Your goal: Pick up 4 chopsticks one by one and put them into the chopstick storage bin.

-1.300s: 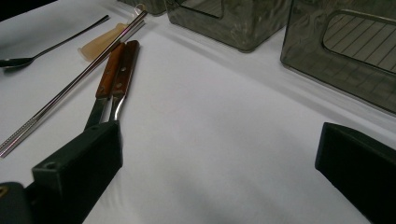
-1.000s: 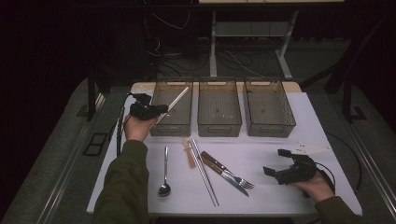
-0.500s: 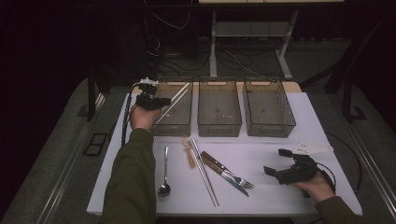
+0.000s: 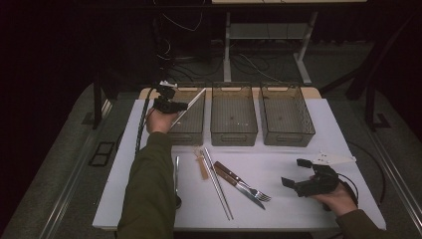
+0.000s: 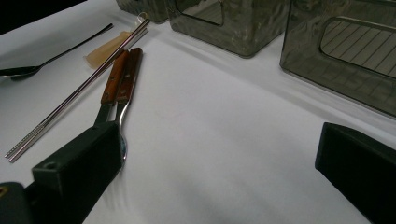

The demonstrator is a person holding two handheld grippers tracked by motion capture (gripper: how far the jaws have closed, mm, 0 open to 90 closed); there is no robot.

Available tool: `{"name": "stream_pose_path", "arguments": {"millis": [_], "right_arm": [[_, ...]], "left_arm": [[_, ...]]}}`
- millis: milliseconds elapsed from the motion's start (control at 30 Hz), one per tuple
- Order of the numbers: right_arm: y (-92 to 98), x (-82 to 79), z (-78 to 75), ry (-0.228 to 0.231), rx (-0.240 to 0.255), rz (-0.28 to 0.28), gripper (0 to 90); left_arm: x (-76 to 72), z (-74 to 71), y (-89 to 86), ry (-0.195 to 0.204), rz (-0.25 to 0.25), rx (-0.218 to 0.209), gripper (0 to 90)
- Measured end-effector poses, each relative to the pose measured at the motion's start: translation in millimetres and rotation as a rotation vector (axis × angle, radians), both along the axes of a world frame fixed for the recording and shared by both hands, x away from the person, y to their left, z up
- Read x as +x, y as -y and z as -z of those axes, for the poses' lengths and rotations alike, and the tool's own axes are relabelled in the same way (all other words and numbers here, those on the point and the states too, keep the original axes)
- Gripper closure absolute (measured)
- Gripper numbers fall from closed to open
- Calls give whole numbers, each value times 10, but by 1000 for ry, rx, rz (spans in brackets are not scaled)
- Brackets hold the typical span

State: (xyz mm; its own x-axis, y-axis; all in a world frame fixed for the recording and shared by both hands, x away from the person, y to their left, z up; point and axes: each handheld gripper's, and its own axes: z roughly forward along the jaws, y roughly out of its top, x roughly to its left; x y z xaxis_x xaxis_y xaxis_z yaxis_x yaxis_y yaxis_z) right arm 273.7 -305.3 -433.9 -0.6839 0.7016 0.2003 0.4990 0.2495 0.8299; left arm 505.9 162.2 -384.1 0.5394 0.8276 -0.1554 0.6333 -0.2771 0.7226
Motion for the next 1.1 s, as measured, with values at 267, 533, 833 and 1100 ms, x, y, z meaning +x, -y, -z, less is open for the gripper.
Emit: {"name": "stream_pose_path", "arguments": {"millis": [267, 533, 833, 1100], "right_arm": [[-3, -6, -1, 4, 0, 0, 8], [-4, -7, -2, 4, -1, -1, 8], [-10, -2, 4, 3, -10, -1, 8], [-9, 4, 9, 2, -14, 1, 8]], "left_arm": [[22, 14, 31, -18, -32, 41, 824], [-19, -14, 37, 14, -1, 45, 607], [-257, -240, 83, 83, 84, 33, 461], [-593, -338, 72, 113, 118, -29, 342]]}}
